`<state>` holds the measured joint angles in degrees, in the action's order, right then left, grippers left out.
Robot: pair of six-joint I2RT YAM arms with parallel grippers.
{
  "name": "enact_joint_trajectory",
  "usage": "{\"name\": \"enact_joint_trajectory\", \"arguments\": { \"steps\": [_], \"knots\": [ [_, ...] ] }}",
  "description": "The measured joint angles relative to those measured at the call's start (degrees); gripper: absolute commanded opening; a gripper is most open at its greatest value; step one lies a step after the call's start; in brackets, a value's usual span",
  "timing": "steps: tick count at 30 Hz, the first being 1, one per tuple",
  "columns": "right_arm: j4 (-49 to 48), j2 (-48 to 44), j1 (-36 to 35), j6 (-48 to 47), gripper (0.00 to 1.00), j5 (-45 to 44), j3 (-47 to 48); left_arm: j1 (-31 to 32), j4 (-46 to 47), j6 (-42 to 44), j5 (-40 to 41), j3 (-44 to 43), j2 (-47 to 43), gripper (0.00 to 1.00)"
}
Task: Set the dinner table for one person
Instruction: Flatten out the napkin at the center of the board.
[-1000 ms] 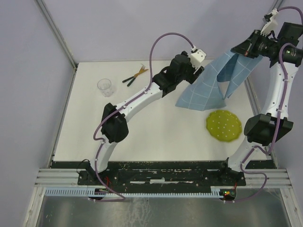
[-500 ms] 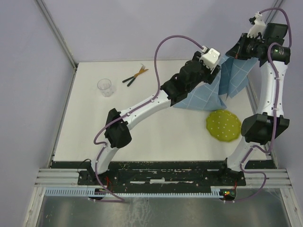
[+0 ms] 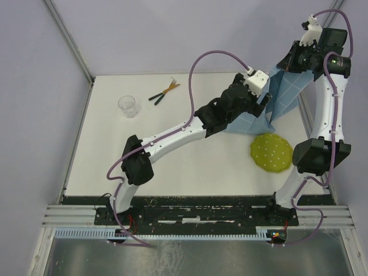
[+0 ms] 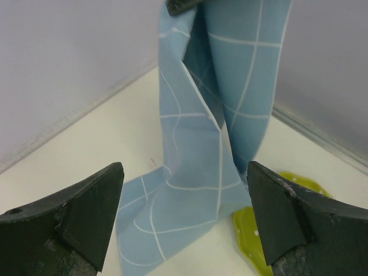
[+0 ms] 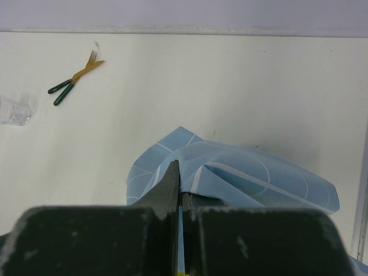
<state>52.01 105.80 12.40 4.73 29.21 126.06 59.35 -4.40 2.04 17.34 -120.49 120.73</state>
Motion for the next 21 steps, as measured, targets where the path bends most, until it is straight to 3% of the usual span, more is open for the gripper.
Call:
{"name": "enact_joint_trajectory", "arguments": {
  "steps": [9, 21],
  "knots": [
    [0.20, 0.00, 0.00, -0.55, 0.02, -0.85, -0.22, 2.58, -4.50, 0.11, -2.40, 2.75, 0.79, 0.95],
    [1.68, 0.00, 0.00, -1.14, 0.02, -1.05, -0.20, 3.61, -2.75, 3.08, 0.33, -1.70, 8.96, 0.97]
  ]
}}
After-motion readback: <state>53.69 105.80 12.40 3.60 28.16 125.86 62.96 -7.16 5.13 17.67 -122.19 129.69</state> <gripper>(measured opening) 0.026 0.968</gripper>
